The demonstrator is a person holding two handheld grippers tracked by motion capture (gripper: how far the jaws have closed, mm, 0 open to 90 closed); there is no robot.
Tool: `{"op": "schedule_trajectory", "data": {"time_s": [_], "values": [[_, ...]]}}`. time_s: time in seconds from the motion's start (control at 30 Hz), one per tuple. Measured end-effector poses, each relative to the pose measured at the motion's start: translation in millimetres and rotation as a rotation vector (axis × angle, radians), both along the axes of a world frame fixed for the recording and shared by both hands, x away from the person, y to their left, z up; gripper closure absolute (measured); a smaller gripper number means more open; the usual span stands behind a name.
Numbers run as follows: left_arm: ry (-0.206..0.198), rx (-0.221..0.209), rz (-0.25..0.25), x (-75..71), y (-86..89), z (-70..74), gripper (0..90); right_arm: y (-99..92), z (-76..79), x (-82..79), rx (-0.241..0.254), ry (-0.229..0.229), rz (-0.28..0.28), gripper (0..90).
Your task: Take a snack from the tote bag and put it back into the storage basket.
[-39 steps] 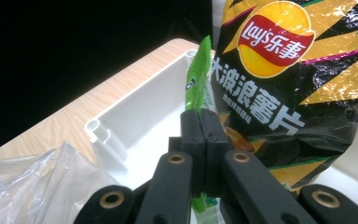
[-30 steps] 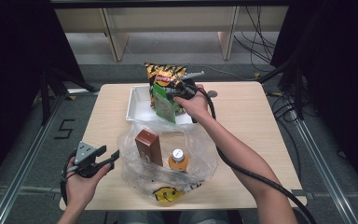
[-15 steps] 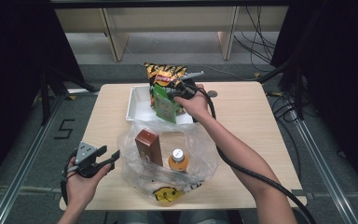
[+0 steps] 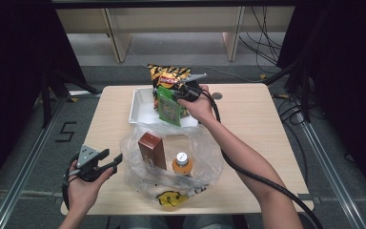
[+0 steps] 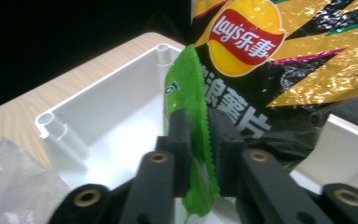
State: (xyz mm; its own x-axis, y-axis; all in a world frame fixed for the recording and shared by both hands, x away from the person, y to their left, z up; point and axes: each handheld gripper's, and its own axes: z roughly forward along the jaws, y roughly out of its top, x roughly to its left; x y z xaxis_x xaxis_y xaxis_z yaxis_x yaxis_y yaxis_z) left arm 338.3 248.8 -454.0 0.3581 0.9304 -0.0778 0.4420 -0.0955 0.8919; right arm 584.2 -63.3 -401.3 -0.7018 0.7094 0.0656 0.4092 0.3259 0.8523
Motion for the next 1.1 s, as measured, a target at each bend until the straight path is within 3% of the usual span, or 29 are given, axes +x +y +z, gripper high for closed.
{"op": "schedule_trajectory", "data": {"time_s": [0.1,0.33,0.37,0.43,0.5,0.53,0.6,0.67,0.8,0.87,1.1], "values": [[0.000,0.001,0.000,-0.1,-0.1,0.0,42.3,-1.9,1.1,0.9,-0.036,-0.026,0.001,70.9],[-0.001,-0.001,0.000,0.0,0.0,0.1,42.3,-4.3,3.1,0.4,-0.036,-0.037,-0.026,58.8],[-0.001,-0.002,-0.001,0.0,0.1,0.1,42.3,-5.3,3.8,-0.4,-0.014,-0.047,-0.044,56.9],[-0.002,-0.002,-0.001,0.0,0.2,0.2,42.3,-7.8,5.6,-0.8,-0.017,-0.050,-0.042,55.9],[-0.001,-0.002,0.000,0.0,-0.1,0.2,42.4,-10.5,8.7,-4.6,-0.002,-0.032,-0.064,54.4],[-0.001,-0.002,0.001,0.0,-0.3,0.3,42.4,-15.6,9.5,-4.7,0.004,-0.059,-0.067,53.9],[-0.002,-0.002,0.000,-0.4,-0.7,0.6,42.4,-18.6,10.9,-6.4,0.001,-0.057,-0.075,53.9],[-0.003,-0.002,0.002,-0.5,-1.1,0.9,42.4,-23.4,10.7,-9.1,0.015,-0.066,-0.085,56.6],[-0.002,0.001,-0.001,-0.5,-1.4,0.7,42.5,-32.6,7.9,-18.3,0.027,-0.035,-0.083,73.7],[-0.003,0.002,-0.001,-0.3,-2.1,0.7,42.6,-37.5,3.5,-22.9,0.015,-0.016,-0.062,87.4],[-0.002,0.002,-0.005,-0.1,-2.6,0.4,42.6,-36.2,-5.4,-21.2,-0.012,0.059,-0.035,90.0]]}}
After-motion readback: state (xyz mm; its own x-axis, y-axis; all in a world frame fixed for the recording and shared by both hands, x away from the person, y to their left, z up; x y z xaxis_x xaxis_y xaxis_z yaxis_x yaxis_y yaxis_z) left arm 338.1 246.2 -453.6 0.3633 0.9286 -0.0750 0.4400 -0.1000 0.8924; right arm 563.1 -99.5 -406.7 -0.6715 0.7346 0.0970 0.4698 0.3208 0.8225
